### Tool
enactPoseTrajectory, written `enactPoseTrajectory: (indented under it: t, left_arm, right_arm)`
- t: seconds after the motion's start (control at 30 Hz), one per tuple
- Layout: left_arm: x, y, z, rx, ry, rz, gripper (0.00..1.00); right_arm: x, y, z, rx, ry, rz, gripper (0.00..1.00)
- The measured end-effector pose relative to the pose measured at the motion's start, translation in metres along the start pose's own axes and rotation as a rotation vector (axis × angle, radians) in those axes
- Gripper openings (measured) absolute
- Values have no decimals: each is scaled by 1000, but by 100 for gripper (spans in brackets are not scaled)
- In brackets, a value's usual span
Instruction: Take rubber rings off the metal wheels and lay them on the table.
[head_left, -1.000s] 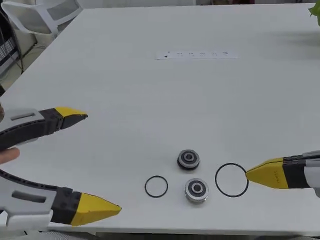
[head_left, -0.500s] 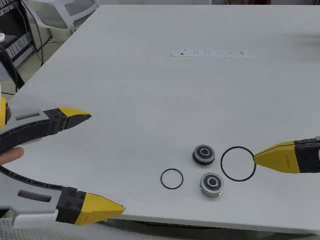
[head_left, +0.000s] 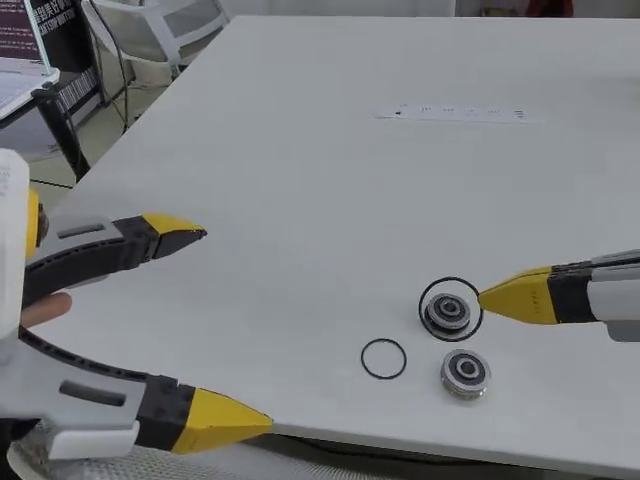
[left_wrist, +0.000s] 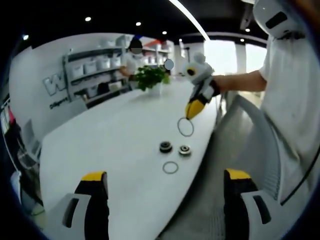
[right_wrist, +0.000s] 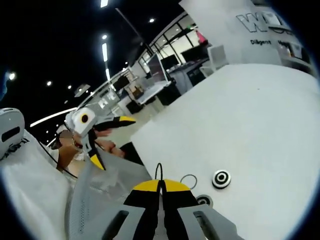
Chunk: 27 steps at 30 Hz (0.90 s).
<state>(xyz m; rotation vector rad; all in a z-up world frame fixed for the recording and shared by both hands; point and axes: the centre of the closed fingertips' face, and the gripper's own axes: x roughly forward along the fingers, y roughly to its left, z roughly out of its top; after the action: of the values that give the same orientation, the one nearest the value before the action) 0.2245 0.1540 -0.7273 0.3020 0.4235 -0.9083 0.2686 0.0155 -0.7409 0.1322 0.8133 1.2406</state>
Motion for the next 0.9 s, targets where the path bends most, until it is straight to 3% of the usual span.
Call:
enactPoseTrajectory:
  t: [0.37,0.67,0.9]
  left_arm:
    - [-2,6,2,6,-30,-1,97]
    - [1,11,6,6,-56,-9,98]
    - [-3,16,0,11,-50,-14,97]
  right_arm:
    - [32,-11,-10,-16,91,-21,0]
    - [54,-34,-30,60,167,-50,0]
    - [66,-53,-42,61,238,-94,0]
